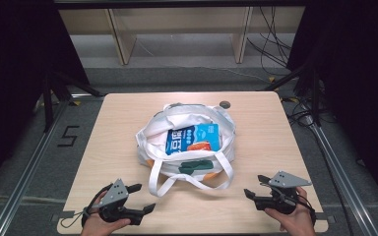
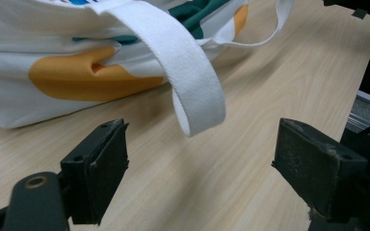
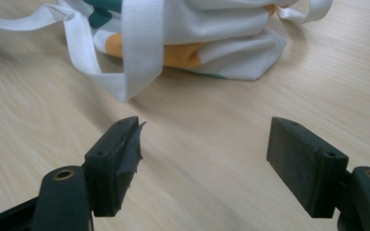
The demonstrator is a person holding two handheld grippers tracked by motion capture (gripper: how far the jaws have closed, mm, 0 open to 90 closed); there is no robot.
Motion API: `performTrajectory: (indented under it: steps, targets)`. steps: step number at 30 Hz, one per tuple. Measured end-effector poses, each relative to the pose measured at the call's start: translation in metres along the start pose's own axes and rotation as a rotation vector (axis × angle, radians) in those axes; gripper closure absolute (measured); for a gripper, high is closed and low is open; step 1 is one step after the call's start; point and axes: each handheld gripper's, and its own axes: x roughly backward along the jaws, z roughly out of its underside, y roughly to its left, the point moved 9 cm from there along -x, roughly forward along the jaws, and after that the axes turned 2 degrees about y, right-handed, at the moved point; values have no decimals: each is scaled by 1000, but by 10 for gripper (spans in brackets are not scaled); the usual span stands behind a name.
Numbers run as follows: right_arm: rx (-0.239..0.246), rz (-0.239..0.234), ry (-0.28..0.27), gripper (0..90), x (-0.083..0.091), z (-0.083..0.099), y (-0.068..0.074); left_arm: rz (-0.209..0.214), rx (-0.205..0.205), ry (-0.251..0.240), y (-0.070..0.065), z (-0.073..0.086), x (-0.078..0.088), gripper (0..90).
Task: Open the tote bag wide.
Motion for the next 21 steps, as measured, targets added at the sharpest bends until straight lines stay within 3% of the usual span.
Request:
performTrajectory:
  steps: [2, 3, 5, 6, 7, 9, 10, 14, 15, 16, 18, 19, 21]
  targets:
    - [-23, -6, 13, 280, 2, 5, 6, 2, 0, 9, -2, 3, -1, 186]
    - [-15, -22, 7, 280, 1, 5, 7, 5, -2, 14, -3, 5, -1, 186]
    - [9, -8, 1, 276, 4, 7, 7, -1, -13, 24, -5, 8, -2, 186]
    - [3, -14, 12, 273, 4, 9, 9, -5, -9, 30, -6, 9, -2, 186]
    - [-13, -25, 5, 273, 4, 10, 12, -17, -31, 42, -4, 11, -2, 186]
    - [-13, -26, 20, 273, 5, 14, 13, -11, -14, 31, -7, 11, -3, 186]
    - [-5, -27, 32, 273, 5, 18, 15, -18, -32, 41, -7, 13, -3, 186]
    - [17, -27, 32, 272, 5, 21, 17, -19, -32, 39, -9, 14, -4, 186]
    - [-14, -28, 42, 273, 4, 23, 20, -17, -36, 40, -9, 14, -5, 186]
    - [11, -31, 42, 273, 3, 24, 19, -17, -21, 36, -10, 14, -6, 186]
    - [27, -32, 50, 272, 2, 25, 20, -22, -37, 56, -8, 16, -5, 186]
    - [28, -48, 59, 273, 1, 26, 22, -25, -38, 52, -7, 16, -5, 186]
    - [26, -35, 58, 273, 0, 26, 21, -26, -38, 50, -7, 16, -5, 186]
